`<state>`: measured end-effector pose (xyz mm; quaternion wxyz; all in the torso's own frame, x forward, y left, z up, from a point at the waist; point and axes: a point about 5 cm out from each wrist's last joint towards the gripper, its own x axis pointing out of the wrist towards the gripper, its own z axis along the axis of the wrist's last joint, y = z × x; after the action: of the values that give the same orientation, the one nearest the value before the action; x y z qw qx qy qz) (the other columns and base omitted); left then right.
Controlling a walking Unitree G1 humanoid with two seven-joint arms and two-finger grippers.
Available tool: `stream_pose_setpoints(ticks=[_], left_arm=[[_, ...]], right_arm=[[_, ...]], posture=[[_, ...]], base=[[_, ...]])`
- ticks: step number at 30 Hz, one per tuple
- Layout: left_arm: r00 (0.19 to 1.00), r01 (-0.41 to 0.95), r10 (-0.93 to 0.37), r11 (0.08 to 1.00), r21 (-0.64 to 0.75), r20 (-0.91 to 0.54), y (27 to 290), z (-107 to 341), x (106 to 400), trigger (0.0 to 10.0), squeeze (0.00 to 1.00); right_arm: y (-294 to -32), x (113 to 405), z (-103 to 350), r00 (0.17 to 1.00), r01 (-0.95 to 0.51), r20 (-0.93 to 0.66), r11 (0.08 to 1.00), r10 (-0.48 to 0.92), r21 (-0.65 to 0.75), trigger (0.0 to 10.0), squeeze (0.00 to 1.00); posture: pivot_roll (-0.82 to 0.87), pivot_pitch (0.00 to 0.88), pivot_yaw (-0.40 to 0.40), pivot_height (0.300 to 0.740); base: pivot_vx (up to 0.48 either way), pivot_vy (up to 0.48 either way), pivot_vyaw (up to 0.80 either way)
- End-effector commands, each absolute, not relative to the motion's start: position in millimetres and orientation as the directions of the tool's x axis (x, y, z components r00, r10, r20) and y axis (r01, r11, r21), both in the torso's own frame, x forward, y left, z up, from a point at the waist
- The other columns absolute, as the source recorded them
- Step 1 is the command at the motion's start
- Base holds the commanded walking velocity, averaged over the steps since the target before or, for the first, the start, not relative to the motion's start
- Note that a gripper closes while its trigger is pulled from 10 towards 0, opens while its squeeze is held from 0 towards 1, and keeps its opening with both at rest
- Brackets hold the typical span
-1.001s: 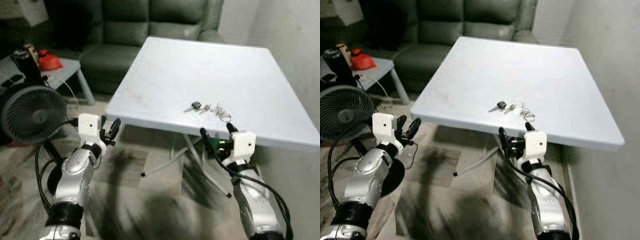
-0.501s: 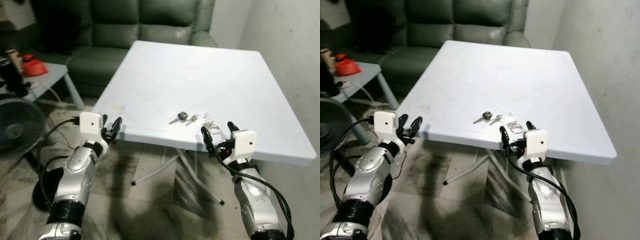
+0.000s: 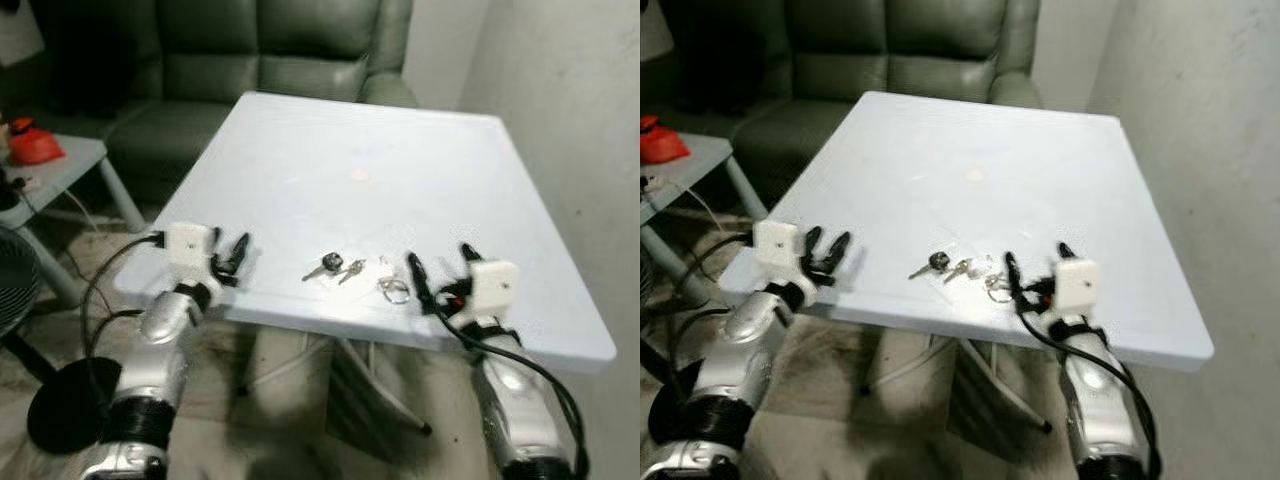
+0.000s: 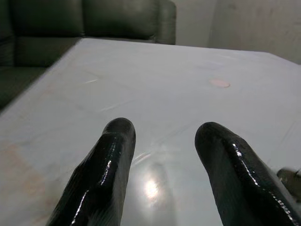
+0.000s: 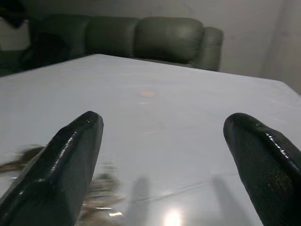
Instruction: Hang keys on a hook
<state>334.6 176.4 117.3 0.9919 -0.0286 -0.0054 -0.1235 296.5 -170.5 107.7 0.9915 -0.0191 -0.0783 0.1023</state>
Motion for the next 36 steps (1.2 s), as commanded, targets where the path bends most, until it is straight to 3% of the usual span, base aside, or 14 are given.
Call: stream_pose_setpoints(ticks=[1,24,36], left_arm=[[0.963,0.269,-0.268,0.960,-0.076,0.023,166.8,117.7,335.2,10.0,0.00],[0.964,0.265,-0.263,0.961,-0.082,0.034,167.0,119.0,336.3,10.0,0.00],[0.963,0.269,-0.266,0.961,-0.064,0.044,165.6,119.8,335.7,10.0,0.00]], right_arm=[[-179.3,295.5,108.6,0.971,-0.177,0.152,0.983,0.184,-0.057,10.0,0.00],[-179.4,295.8,108.8,0.971,-0.181,0.151,0.982,0.188,-0.061,10.0,0.00],[-178.3,296.1,108.8,0.969,-0.193,0.145,0.979,0.201,-0.066,10.0,0.00]], posture=[[-0.14,0.011,-0.005,0.740],[-0.14,0.004,-0.008,0.740],[-0.14,0.001,-0.019,0.740]], base=[[0.289,0.000,0.00],[0.012,0.433,0.00],[0.141,0.049,0.00]])
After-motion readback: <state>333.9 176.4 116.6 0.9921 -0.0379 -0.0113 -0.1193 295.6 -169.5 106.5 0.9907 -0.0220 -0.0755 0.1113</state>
